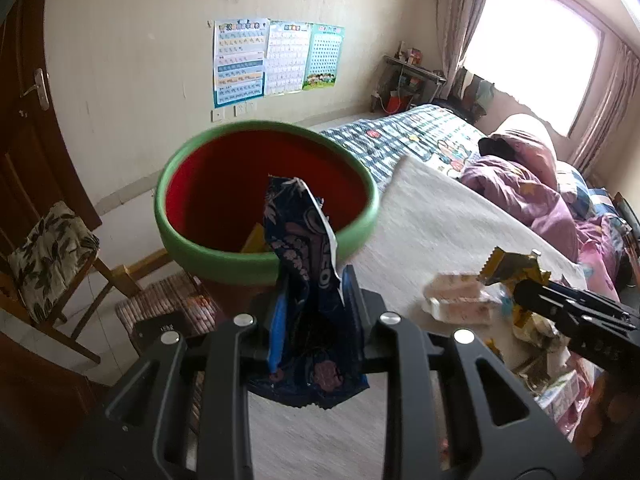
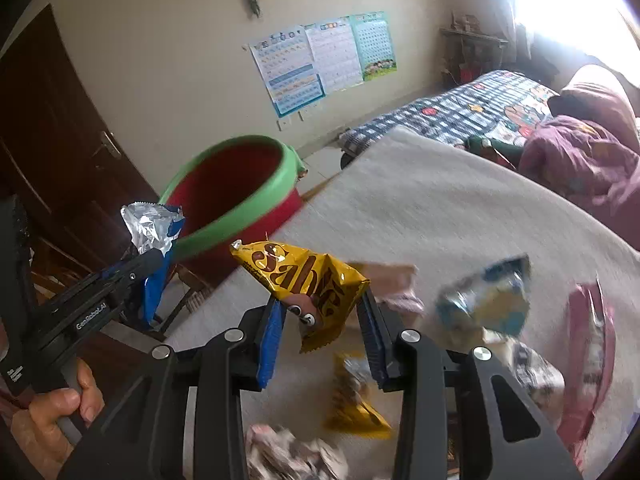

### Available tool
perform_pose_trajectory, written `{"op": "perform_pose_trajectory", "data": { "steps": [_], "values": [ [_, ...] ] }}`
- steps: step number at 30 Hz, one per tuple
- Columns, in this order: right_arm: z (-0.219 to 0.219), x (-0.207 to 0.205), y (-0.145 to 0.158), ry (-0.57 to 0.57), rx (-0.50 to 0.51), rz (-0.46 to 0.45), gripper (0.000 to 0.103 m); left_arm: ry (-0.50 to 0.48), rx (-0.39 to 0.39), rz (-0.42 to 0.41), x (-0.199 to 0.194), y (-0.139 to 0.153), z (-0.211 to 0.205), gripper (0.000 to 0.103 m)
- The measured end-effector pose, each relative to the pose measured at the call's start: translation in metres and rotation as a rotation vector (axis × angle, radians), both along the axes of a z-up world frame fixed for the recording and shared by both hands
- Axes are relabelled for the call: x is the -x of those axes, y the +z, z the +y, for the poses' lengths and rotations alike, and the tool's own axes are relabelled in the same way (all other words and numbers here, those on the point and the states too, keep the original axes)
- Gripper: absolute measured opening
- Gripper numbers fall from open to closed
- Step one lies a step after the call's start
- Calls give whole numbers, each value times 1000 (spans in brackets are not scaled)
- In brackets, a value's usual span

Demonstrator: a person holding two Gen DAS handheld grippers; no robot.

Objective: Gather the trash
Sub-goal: 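Move both tools over the red bucket and open them to drop the wrappers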

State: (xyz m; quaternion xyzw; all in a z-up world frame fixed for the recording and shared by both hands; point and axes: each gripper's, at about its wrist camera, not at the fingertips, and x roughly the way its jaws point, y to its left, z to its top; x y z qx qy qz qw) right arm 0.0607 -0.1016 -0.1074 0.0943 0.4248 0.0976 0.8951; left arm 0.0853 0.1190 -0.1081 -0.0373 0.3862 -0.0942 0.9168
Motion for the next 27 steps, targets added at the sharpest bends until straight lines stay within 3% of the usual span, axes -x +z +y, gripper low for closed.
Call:
{"op": "perform_pose_trajectory", "data": {
  "steps": [13,27],
  "values": [
    [51,-75,28,73,-47,-53,36,22,-9,-24,-56,13,36,25],
    [76,-112,24,90,-32,-25,36,13,25,27,-90,1,51,25]
  ]
}}
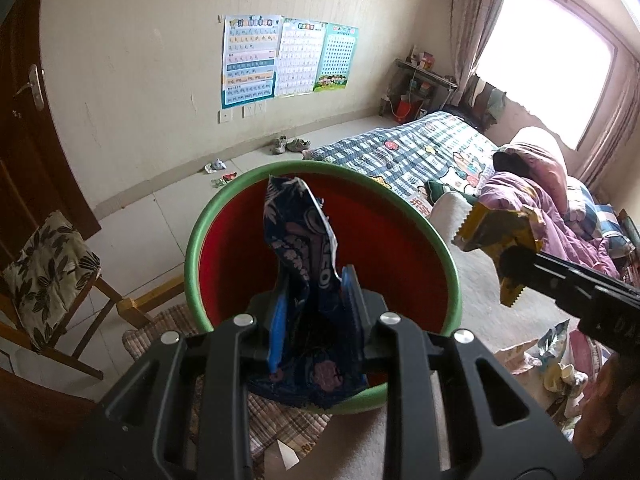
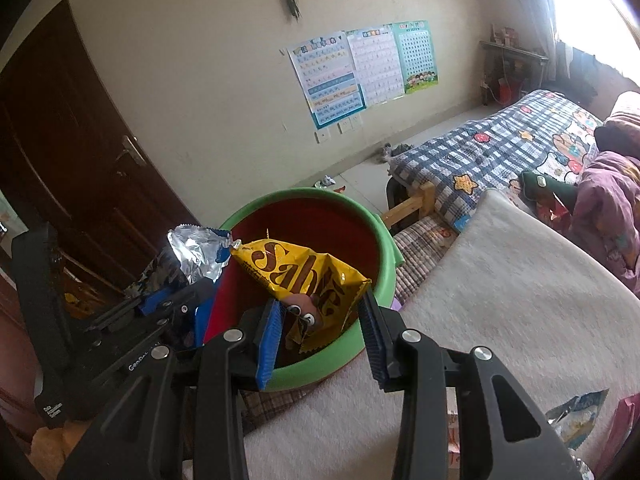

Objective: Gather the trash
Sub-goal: 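Move both tools over the red bucket and open them to drop the wrappers, then grasp the crumpled paper with the left tool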

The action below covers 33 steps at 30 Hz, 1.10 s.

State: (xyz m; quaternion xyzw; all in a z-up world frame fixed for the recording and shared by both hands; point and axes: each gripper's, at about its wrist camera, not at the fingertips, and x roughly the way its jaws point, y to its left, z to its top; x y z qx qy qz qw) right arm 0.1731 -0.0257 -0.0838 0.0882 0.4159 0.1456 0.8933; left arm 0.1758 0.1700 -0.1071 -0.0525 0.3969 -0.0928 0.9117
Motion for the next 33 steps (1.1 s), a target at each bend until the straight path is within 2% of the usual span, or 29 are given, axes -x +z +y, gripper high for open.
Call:
{"op": "perform_pose_trajectory", "data": {
  "steps": [19,22,23,24,25,27,33],
  "values": [
    [11,-21,-16,25,7,43,38,3,-22,45,-20,-16,-4,25],
    [10,-24,-16,28,-5,45,39,5,-28,53,-23,-17,-9,36],
    [10,-25,-17,32,-12,49,40,8,-30,52,-23,-17,-9,55],
    [10,-26,-18,34,-18,52,45,12,-27,42,-22,-16,-9,64],
    [9,-26,-18,36,-28,51,54,16,-26,36,-21,-15,-9,65],
    [8,-25,-16,33,-34,40,61,22,-30,31,-19,-13,-10,71],
    [4,-16,-4,34,-45,14,61,31,-56,-16,-4,4,-11,73]
  ]
}}
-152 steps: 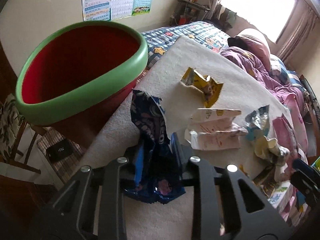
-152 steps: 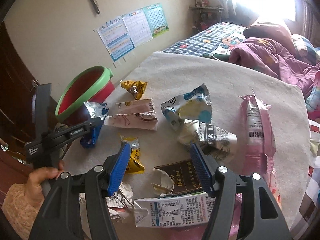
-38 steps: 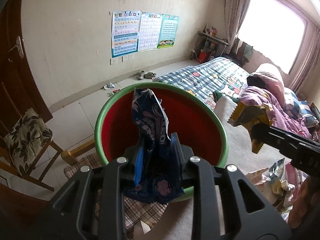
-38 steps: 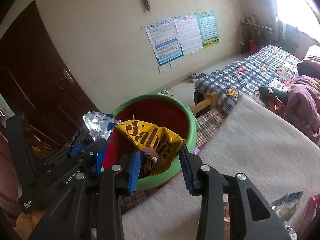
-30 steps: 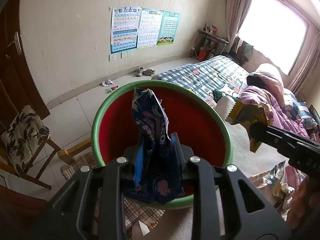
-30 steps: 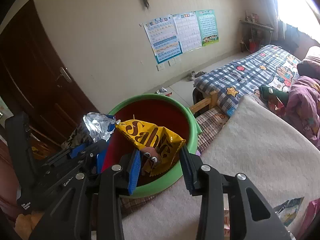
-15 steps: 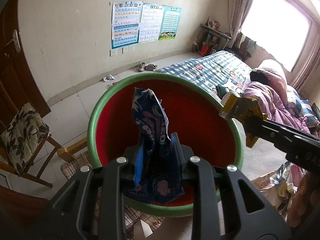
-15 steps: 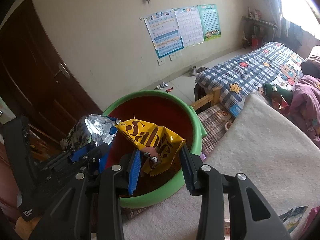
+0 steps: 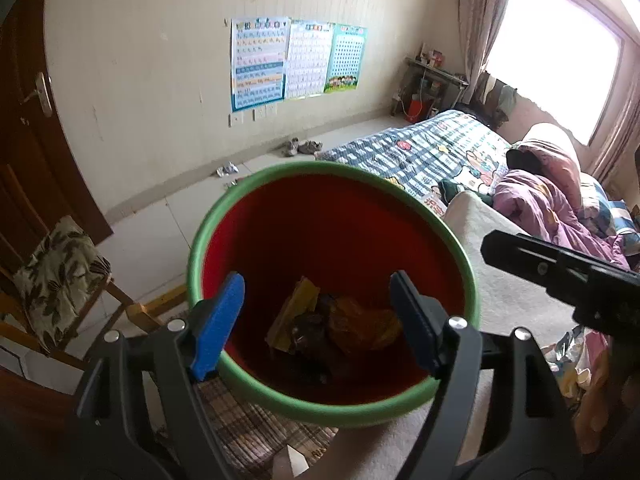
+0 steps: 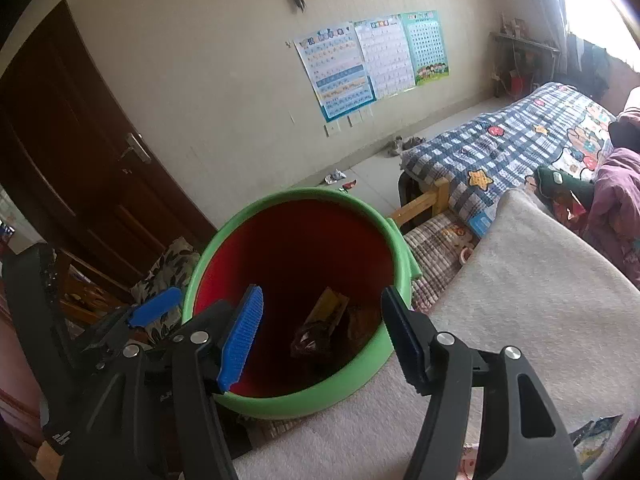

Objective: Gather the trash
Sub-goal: 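Grasp the crumpled paper with the left tool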

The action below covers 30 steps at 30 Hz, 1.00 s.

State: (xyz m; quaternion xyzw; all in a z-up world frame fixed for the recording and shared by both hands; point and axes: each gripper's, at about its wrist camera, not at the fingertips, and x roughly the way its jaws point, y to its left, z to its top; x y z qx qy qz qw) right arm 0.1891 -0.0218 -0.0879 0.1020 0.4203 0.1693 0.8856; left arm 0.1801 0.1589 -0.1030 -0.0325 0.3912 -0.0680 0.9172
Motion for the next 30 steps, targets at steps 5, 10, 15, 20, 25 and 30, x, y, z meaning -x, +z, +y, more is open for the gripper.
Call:
{"op": "perform_pose_trajectory", "data": {
  "steps": [5,10,15,20,25,30],
  "values": [
    [-19,21,13,-19,-15,-21,61,-12,-5,-38,23,16,-7,73],
    [-54,55,21,-71,1,-44,61,-68,-4,-53,51,22,-24,76],
    [-85,88,11,-126,45,-34,61,-151,22,-11,81,13,-52,76],
    [-112,116,-6,-168,56,-4,61,-236,34,22,115,1,-81,79],
    [-135,147,-25,-162,80,33,61,-279,63,61,150,-11,-96,86],
    [-153,175,-44,-143,84,72,61,-288,107,128,183,-29,-111,90]
  ]
}}
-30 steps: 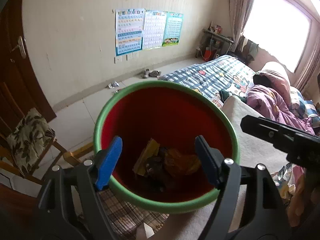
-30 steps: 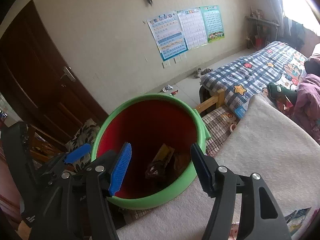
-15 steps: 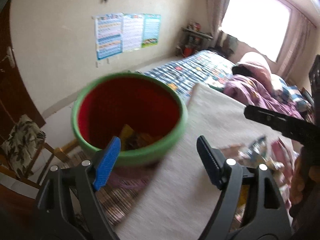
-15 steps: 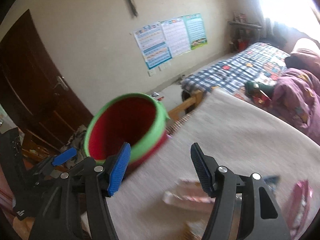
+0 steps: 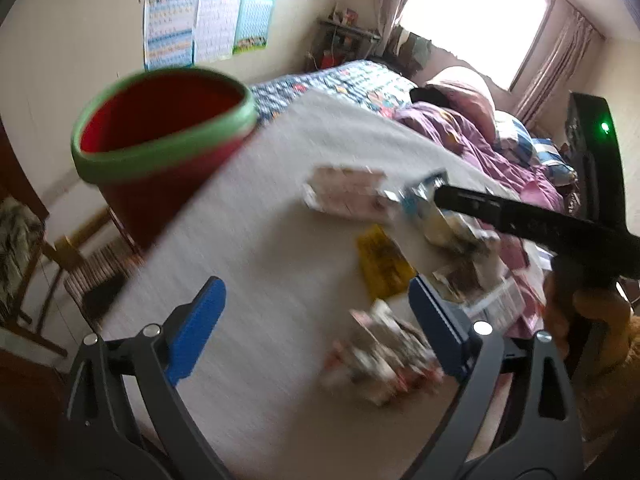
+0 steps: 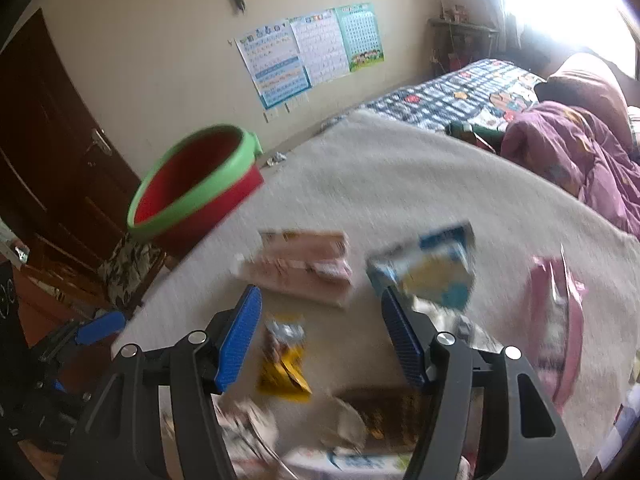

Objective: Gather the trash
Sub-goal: 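Grasp the crumpled paper with the left tool, then grasp the pink snack bag with the right tool while the left tool holds the paper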

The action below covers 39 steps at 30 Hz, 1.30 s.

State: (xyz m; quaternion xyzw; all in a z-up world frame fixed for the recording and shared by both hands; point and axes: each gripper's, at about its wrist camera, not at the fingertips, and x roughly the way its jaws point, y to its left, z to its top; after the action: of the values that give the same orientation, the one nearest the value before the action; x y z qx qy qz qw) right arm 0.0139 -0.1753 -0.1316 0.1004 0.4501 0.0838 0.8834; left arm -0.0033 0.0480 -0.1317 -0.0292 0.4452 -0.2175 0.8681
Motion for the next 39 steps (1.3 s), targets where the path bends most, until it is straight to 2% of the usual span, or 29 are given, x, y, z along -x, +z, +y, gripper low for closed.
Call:
{"op": "perform_pose_trajectory", "data": {
  "steps": [9,15,16,18,24,29,35,39],
  "values": [
    [-23,23,-16,-25,-38,37,61,-61,-59,90,25,-29,-41,91],
    [-22,38,-8,-39,0,20,61,-59,-85,155,22,-54,-50,90],
    [-23,39,-7,-41,8,15,61,-55,-84,158,21,-56,-49,89],
    [-23,42,-1,-47,30,0,61,-48,-84,159,19,-57,-49,76],
    [-26,43,8,-62,48,-28,66,-40,-106,111,17,-48,-52,62],
    [-35,42,12,-67,52,-46,68,9,-110,20,14,-27,-45,62],
    [-87,44,13,-191,49,-41,69,42,-112,-52,13,-8,-37,62],
    [-125,47,-1,-289,58,16,69,49,-110,-55,9,-8,-38,62]
  ]
}}
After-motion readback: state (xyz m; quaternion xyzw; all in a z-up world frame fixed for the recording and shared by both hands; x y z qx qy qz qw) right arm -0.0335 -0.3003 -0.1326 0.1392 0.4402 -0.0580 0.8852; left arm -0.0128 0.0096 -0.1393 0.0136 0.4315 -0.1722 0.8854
